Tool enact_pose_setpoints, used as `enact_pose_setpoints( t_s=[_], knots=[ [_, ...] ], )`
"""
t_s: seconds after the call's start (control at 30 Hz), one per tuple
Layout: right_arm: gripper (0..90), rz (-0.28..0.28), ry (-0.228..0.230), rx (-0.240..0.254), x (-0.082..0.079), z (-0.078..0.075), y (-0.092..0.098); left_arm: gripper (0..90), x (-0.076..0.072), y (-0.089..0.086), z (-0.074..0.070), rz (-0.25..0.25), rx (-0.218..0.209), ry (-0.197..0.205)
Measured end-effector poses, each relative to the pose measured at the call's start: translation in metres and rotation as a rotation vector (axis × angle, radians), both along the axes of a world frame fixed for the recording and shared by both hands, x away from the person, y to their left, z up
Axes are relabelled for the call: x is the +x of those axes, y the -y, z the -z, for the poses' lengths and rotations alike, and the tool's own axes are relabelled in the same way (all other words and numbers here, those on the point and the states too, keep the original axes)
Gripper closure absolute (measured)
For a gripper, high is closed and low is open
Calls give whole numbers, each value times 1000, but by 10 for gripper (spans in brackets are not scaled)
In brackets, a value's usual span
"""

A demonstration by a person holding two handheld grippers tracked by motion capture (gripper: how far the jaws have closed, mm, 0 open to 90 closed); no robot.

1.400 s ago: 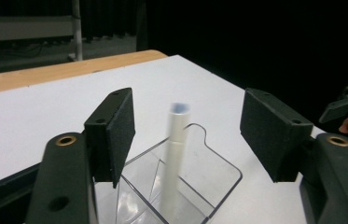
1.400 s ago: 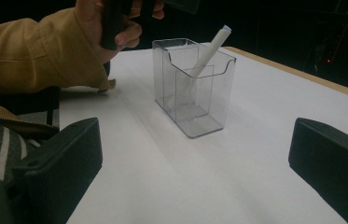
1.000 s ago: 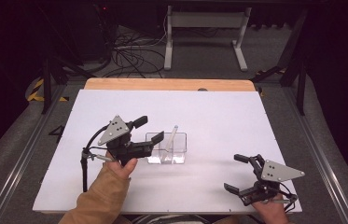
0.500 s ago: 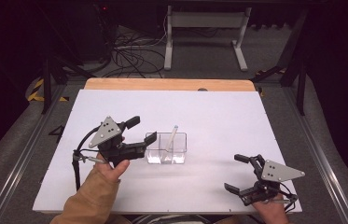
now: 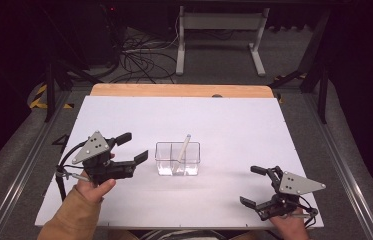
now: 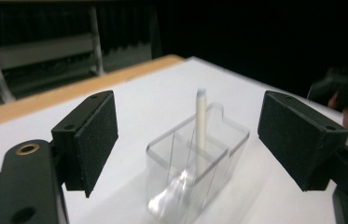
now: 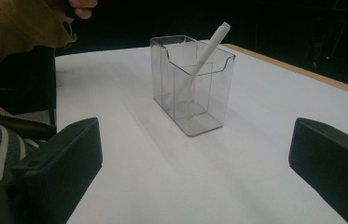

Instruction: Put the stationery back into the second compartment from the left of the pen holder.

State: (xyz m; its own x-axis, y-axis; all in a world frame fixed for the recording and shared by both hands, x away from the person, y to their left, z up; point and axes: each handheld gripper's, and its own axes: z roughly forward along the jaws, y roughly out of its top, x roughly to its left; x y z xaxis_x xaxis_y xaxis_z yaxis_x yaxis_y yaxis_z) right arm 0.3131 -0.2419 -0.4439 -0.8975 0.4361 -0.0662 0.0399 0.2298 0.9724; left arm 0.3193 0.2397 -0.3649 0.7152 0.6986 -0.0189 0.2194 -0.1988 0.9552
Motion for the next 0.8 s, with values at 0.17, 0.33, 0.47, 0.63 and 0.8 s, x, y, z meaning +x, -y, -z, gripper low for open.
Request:
enact_pose_setpoints(
  t_s=[0.17, 0.33, 0.47, 0.63, 0.8],
  knots=[
    [33, 1, -2, 0, 0, 0, 0, 166, -6, -12, 11, 6, 51, 12],
    [33, 4, -1, -2, 0, 0, 0, 154, -12, -22, 23, 1, 79, 21],
    [33, 8, -5, -5, 0, 1, -1, 136, -16, -30, 34, 8, 109, 19],
    [33, 8, -7, -7, 1, 1, -1, 106, -19, -44, 50, 60, 99, 11],
    [33, 7, -7, -10, 1, 2, -2, 63, -22, -55, 62, 88, 99, -1]
  ],
)
